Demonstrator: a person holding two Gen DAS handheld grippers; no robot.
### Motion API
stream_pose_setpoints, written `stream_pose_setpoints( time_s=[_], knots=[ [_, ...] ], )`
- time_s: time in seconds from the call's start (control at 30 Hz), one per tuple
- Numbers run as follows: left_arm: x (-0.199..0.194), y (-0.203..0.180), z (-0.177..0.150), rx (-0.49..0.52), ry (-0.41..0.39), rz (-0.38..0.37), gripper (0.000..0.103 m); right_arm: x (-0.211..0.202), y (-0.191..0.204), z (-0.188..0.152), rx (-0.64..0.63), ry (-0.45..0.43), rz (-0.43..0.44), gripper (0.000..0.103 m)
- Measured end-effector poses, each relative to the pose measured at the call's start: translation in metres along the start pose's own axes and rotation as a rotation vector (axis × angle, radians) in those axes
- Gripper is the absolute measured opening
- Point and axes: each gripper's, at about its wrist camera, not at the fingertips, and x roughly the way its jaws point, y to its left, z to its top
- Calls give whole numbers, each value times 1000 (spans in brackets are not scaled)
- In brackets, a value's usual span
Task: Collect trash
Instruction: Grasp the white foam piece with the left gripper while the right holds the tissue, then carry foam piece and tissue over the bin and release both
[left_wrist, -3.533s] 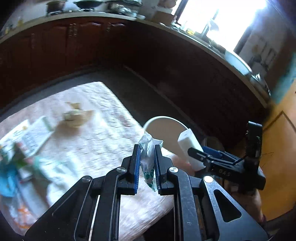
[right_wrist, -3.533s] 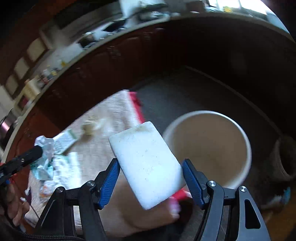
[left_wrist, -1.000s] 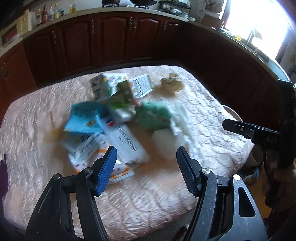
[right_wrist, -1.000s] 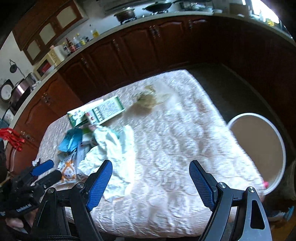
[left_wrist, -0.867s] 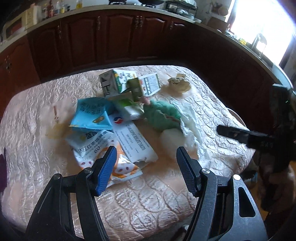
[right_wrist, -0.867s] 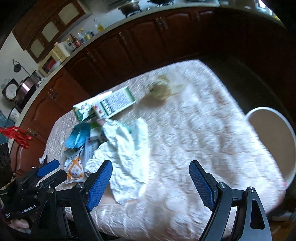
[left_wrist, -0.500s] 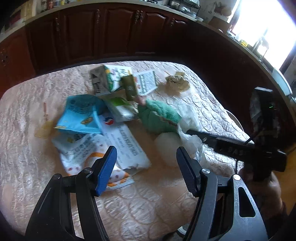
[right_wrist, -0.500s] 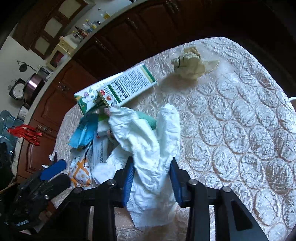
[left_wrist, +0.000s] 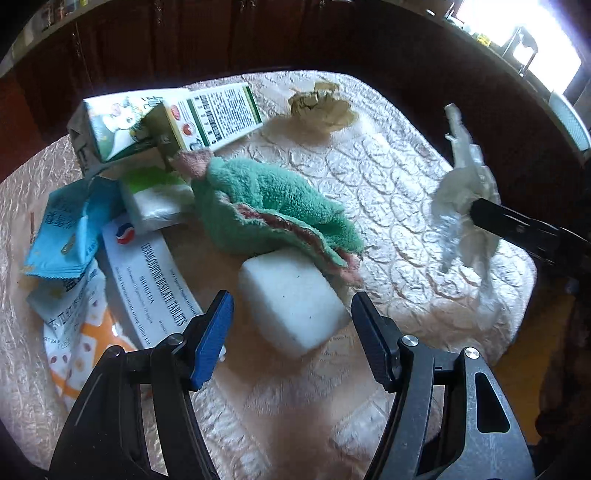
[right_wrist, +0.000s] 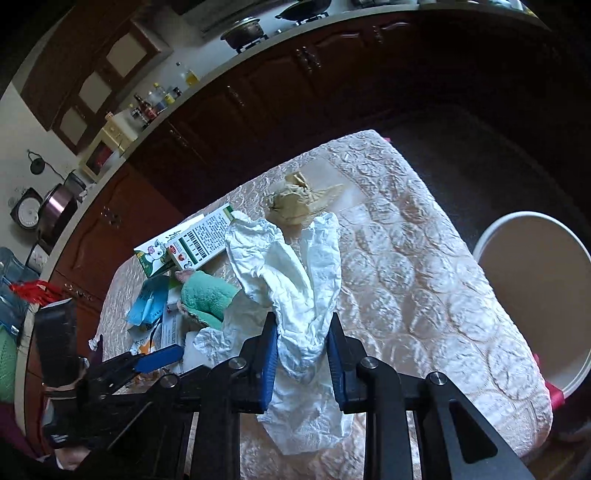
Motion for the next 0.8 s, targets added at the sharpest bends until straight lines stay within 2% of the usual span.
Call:
stream_pose_setpoints(
  time_s=[0.03, 0.13, 0.33, 0.47, 0.8],
  knots=[
    [2, 1, -1, -5, 11, -8, 39, -1, -2, -1, 1, 0, 4, 23],
    [-4, 6, -5, -20, 7, -38, 34, -2, -2, -4, 2, -1, 12, 23],
    [-47, 9, -10, -11, -70, -87, 32, -16, 3, -7, -11, -28, 31, 23],
    [-69, 1, -5, 12, -120, -94, 33, -28, 6, -7, -10, -52, 30, 23],
    [-83, -43, 13, 78, -171, -128, 33, -63, -3, -6, -8, -115, -33, 23]
  ],
)
